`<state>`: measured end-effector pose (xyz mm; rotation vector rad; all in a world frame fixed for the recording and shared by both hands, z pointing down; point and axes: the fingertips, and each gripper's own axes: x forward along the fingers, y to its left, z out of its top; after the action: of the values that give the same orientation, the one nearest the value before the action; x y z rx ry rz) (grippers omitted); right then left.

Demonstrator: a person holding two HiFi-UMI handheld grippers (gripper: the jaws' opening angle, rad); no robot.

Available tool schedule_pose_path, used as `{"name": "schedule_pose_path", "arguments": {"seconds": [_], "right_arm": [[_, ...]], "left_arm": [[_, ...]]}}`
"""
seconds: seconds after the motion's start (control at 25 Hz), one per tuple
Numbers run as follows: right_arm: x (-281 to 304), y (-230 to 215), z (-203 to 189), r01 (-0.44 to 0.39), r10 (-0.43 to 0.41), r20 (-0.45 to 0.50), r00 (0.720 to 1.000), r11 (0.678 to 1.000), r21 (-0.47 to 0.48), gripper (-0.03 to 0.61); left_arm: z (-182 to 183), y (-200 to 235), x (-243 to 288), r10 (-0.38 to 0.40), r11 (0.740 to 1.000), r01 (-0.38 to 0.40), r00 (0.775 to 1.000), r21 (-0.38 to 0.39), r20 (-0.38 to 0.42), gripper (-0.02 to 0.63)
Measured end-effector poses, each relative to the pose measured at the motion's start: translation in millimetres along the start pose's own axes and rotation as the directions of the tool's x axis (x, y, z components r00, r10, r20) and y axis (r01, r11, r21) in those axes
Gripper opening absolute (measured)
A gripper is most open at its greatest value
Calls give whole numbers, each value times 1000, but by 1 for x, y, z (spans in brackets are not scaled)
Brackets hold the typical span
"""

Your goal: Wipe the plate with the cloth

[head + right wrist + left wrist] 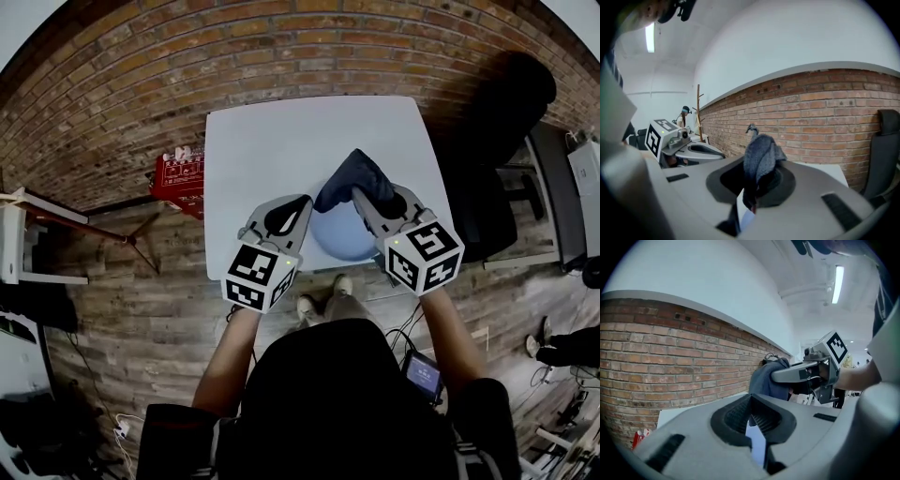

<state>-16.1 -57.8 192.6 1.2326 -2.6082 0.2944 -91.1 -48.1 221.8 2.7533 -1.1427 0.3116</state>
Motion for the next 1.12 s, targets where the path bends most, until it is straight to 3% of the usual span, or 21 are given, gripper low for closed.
{"name": "schedule_pose_path", "arguments": {"seconds": [0.24,0.48,1.12], "right_arm": [[-5,9,25,24,-24,74,997,1000,5,41],[-16,0,37,21,-31,98,995,994,107,41],[-84,6,54,-20,9,173,985,998,61,41]], "left_arm": [[24,-1,-12,-21,1000,20,998,12,57,20],[50,-9,-15,-29,999,26,994,27,110,20],[78,-73,-25,8,998,-17,989,60,149,20]]}}
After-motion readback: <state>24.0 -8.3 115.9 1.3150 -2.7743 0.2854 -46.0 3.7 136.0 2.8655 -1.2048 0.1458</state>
